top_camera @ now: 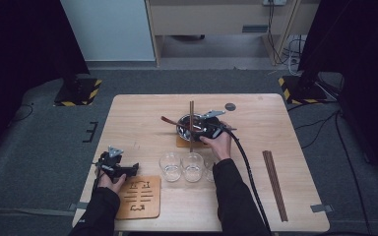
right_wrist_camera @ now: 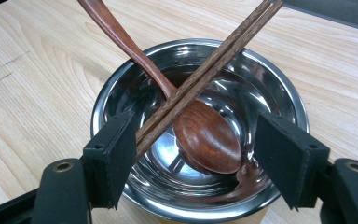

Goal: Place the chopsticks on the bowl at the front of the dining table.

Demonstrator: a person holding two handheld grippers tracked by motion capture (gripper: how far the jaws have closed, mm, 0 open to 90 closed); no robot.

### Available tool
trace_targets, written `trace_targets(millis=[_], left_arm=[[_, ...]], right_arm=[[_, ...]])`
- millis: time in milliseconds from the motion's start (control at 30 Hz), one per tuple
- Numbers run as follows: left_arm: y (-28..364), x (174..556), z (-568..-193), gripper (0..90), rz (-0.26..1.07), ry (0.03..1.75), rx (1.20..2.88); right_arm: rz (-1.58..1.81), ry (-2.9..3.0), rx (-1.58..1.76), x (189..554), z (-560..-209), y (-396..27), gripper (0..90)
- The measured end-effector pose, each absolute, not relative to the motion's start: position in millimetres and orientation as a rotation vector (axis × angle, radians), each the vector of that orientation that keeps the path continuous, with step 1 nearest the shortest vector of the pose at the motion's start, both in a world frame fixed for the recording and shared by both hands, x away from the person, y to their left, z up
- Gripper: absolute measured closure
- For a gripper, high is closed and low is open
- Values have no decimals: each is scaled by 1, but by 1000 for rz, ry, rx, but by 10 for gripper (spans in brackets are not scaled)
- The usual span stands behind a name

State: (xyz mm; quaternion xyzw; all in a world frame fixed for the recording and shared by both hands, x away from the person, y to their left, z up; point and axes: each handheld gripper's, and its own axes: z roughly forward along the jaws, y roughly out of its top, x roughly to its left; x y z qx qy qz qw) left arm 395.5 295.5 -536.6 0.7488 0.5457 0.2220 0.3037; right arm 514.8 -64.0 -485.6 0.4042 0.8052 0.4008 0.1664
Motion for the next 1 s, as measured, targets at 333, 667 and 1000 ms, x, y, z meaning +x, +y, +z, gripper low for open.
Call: trace_targets(millis=[333, 667, 1000], left_arm=[[296, 395, -537, 0, 588, 1446, 1984], [296, 395, -537, 0, 588, 1446, 1984], [296, 395, -537, 0, 588, 1446, 1984]], right_arm=[[1150, 2295, 1147, 514, -487, -65, 297], [1144, 2304, 1140, 513, -488, -64, 296], [1159, 2299, 1142, 513, -486, -65, 295]])
